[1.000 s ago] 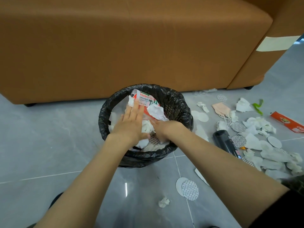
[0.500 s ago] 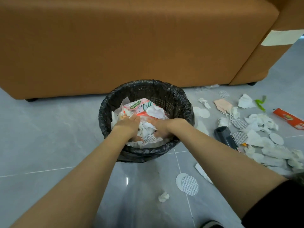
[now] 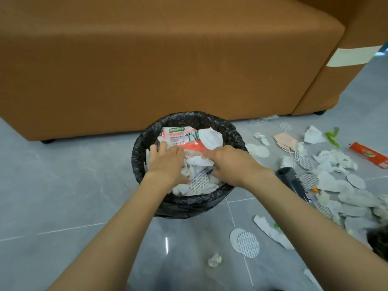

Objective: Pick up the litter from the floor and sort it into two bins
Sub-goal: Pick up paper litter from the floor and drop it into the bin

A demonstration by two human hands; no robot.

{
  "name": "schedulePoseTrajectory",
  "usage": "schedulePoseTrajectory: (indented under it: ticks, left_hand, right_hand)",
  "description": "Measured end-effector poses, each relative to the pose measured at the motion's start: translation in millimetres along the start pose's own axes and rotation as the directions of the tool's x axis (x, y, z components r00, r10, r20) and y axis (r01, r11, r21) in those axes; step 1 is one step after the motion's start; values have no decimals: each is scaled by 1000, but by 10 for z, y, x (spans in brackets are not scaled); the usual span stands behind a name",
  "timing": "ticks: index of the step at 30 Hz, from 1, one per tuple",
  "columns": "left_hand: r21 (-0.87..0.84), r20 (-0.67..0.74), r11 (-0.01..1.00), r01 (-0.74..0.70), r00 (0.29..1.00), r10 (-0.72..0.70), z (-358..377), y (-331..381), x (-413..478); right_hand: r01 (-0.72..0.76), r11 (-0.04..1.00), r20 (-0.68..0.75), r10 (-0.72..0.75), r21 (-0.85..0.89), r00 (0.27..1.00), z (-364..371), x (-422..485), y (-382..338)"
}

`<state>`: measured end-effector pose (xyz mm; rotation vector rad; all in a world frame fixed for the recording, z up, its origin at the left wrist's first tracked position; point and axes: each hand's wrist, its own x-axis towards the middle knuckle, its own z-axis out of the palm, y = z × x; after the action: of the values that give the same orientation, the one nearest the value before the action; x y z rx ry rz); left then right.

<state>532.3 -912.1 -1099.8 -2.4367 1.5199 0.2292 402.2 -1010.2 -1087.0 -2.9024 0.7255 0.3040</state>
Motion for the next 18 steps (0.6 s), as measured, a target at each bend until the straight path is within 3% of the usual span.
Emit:
schedulePoseTrajectory:
  ticks: [6,9,12,15,18]
  left_hand:
    - [-87,-117,995,49,991,-59,-183,47,-124]
    - [-123,-183,992,26,982,-49,-301,96,-184]
    - [-114,-229,993,-5,973,-21,-376,158,-255]
    - [-104,-248,994,-35,969,8,-401,215,-302]
    - [-91,-268,993,-78,962,51,-419,250,-321]
  right_hand:
    - [26,969,-328,58,247,943,21,-293,49]
    - [-8,939,-465,178,344,868,107,-373,97]
    - [-103,879,-477,347,465,807,204,-406,137]
    - [-158,706,-373,534,690,759,251,-434,148]
    - [-166,335,-106,661,928,743,263,-409,159]
